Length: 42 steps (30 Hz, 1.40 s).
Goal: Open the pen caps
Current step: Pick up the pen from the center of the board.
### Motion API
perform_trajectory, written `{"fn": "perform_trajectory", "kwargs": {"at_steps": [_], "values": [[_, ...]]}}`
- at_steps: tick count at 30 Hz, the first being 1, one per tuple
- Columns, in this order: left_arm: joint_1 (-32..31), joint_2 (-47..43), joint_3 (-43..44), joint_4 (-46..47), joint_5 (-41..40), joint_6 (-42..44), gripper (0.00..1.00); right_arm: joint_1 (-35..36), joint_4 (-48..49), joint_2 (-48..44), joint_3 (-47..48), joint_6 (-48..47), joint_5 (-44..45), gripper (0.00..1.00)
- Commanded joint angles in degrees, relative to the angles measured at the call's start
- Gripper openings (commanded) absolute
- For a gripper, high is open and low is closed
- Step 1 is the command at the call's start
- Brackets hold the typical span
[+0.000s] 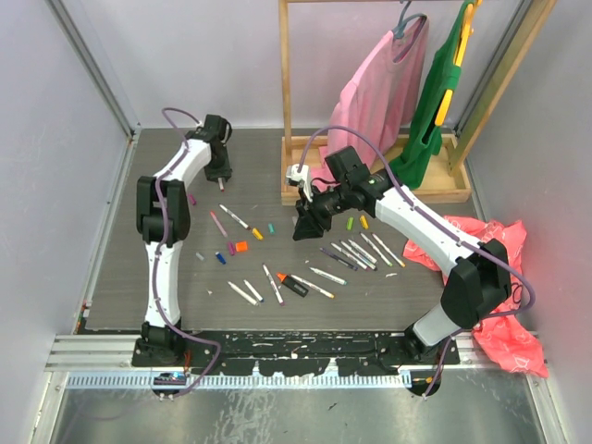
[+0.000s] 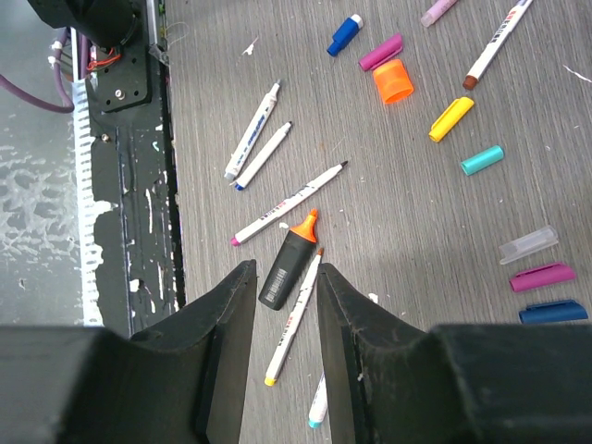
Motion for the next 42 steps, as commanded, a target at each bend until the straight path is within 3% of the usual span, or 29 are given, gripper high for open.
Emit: {"fn": "perform_trajectory", "kwargs": {"at_steps": [1, 17, 20, 24, 32, 37, 42], "values": [[0.13, 0.68, 4.02, -1.72, -1.19, 1.13, 0.31, 0.16, 2.15, -0.71, 0.22, -0.25, -1.64, 0.38], [0.2, 3.9, 6.38, -2.86, -0.65, 1.0, 0.25, 0.08, 2.15, -0.6, 0.11, -0.3, -1.97, 0.38], [0.22, 3.93, 6.08, -2.86, -0.57, 1.1, 0.18, 0.08, 2.15, -0.58, 0.11, -0.25, -2.07, 0.38], [0.2, 2.67, 3.64, -1.08, -0.09, 0.78, 0.02, 0.08, 2.15, -0.45, 0.11, -0.08, -2.58, 0.38], [0.14, -12.0, -11.21, 13.66, 3.26, -1.2, 0.0, 0.01, 4.89, 0.41, -1.25, 3.01, -5.16, 0.38], [0.05, -26.31, -27.3, 27.4, 6.95, -2.61, 0.0, -1.53, 15.47, -2.52, -6.06, 12.56, -4.63, 0.38], [0.07, -39.89, -44.43, 42.19, 19.67, -4.82, 0.0, -5.2, 32.02, -6.82, -14.72, 24.33, -8.82, 0.44]]}}
